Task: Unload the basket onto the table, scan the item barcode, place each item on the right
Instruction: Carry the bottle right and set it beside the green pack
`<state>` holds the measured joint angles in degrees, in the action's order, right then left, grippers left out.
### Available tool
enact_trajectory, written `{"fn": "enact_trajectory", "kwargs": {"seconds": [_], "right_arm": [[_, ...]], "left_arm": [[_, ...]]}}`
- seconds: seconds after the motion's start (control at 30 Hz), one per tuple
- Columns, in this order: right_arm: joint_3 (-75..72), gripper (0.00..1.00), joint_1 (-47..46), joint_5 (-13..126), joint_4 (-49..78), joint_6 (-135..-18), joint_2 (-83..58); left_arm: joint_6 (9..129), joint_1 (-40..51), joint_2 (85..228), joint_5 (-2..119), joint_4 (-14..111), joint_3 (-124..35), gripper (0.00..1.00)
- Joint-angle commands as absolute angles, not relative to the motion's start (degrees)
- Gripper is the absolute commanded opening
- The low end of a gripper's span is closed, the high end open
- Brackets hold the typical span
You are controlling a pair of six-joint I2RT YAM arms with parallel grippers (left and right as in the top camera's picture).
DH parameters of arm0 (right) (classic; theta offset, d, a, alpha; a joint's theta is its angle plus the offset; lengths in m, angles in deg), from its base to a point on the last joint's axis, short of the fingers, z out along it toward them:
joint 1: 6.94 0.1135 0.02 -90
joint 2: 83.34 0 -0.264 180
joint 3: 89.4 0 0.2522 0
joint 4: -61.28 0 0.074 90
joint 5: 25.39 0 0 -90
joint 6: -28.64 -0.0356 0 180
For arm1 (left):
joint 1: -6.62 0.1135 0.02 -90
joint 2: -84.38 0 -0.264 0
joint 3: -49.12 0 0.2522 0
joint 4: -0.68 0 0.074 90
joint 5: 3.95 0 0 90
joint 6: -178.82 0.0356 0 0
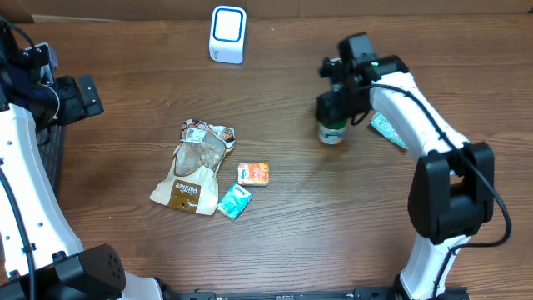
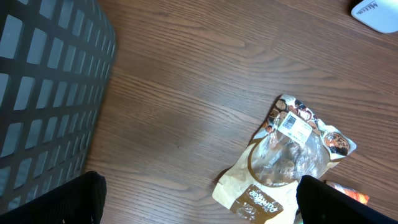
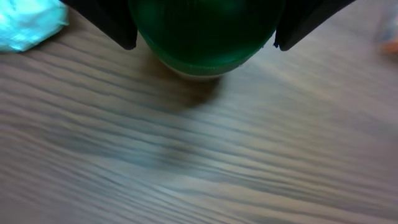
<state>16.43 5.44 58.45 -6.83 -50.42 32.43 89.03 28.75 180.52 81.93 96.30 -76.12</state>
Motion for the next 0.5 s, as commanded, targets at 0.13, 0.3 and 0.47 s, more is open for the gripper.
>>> {"fn": "enact_trajectory", "kwargs": {"seconds": [0.13, 0.3, 0.47], "right_arm": [[14.7, 0.26, -1.8, 60.8, 2.4, -51.3, 32.1], [14.7, 0.33, -4.4, 62.9, 6.2, -51.3, 32.1], [14.7, 0.45, -5.1, 63.1, 5.2, -51.3, 32.1]], "left_arm": [[90.0, 28.6, 180.4, 81.6, 96.3, -76.8, 1.00], [90.0, 28.6, 180.4, 81.6, 96.3, -76.8, 1.00], [90.0, 28.6, 180.4, 81.6, 96.3, -76.8, 1.00]]}}
